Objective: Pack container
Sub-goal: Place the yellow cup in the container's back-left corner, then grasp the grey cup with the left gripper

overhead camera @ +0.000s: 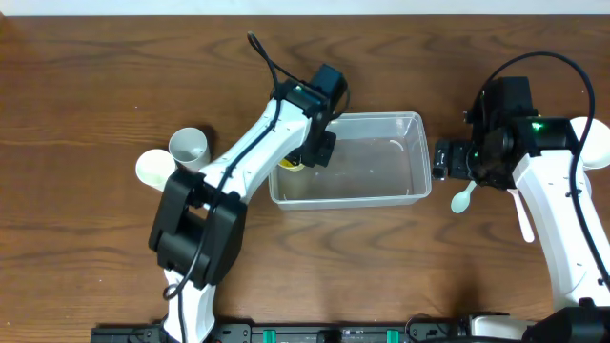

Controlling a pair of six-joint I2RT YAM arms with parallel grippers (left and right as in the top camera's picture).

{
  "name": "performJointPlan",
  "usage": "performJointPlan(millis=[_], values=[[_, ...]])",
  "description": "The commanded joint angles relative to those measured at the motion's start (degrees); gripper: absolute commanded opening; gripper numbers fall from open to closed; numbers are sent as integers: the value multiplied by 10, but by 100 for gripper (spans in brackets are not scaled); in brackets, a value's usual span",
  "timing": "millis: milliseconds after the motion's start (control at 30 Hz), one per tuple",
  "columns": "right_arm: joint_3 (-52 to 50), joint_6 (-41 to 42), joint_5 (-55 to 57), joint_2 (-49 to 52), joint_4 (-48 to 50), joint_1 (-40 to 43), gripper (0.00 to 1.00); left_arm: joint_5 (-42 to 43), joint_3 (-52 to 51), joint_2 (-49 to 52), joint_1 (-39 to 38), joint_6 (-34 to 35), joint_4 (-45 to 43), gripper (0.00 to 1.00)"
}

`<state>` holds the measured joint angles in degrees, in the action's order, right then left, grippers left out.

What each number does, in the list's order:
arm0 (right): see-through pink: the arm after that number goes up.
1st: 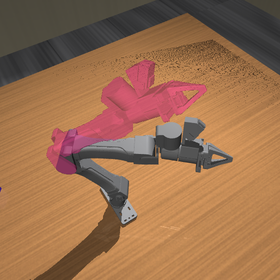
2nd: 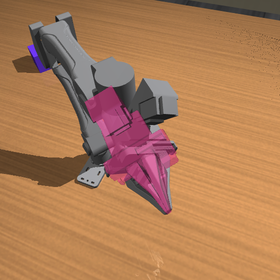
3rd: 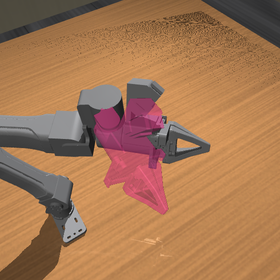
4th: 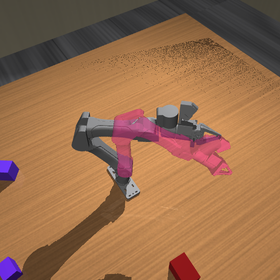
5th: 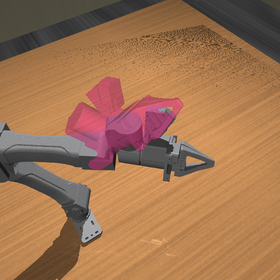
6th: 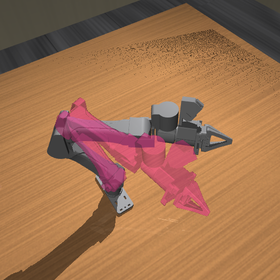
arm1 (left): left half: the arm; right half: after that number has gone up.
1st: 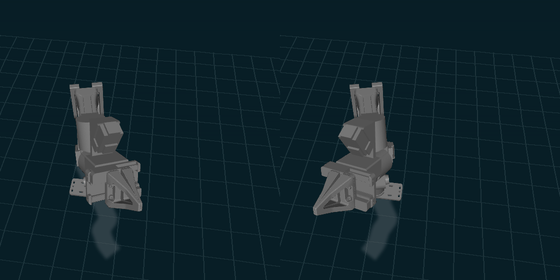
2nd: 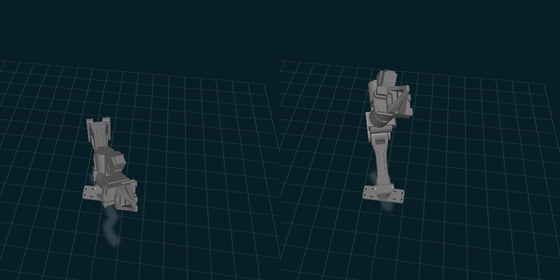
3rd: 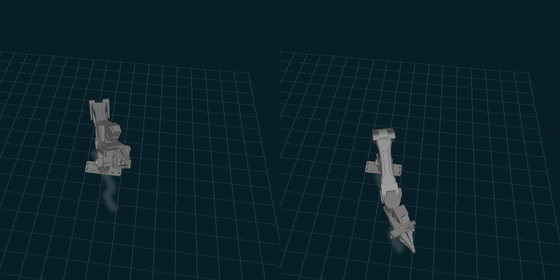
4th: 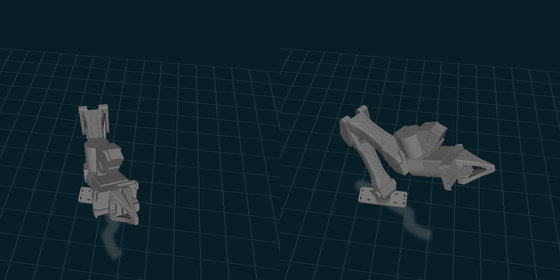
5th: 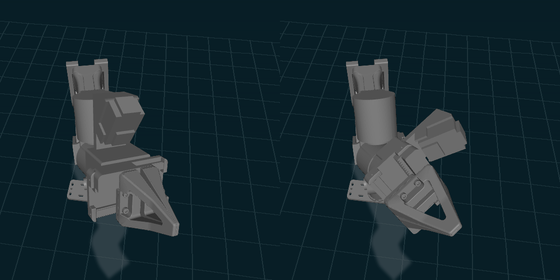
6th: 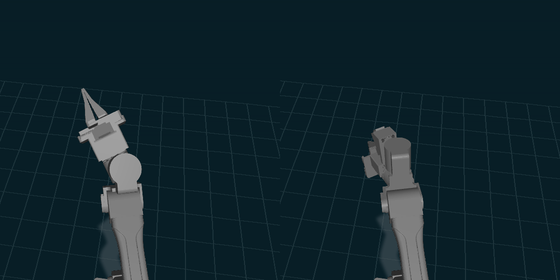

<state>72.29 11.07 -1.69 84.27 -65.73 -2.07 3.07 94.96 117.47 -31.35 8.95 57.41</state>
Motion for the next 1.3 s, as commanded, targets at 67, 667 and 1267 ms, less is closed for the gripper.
performJointPlan(millis=[67, 667, 1267], values=[[-1, -9, 3, 1, -5, 7, 99, -1, 0, 23, 28, -21, -12, 25], [-1, -9, 4, 1, -5, 7, 99, -83, 212, -101, 64, -38, 148, 79], [-1, -11, 4, 1, -10, 7, 99, -42, -10, -58, 278, 19, 76, 83]])
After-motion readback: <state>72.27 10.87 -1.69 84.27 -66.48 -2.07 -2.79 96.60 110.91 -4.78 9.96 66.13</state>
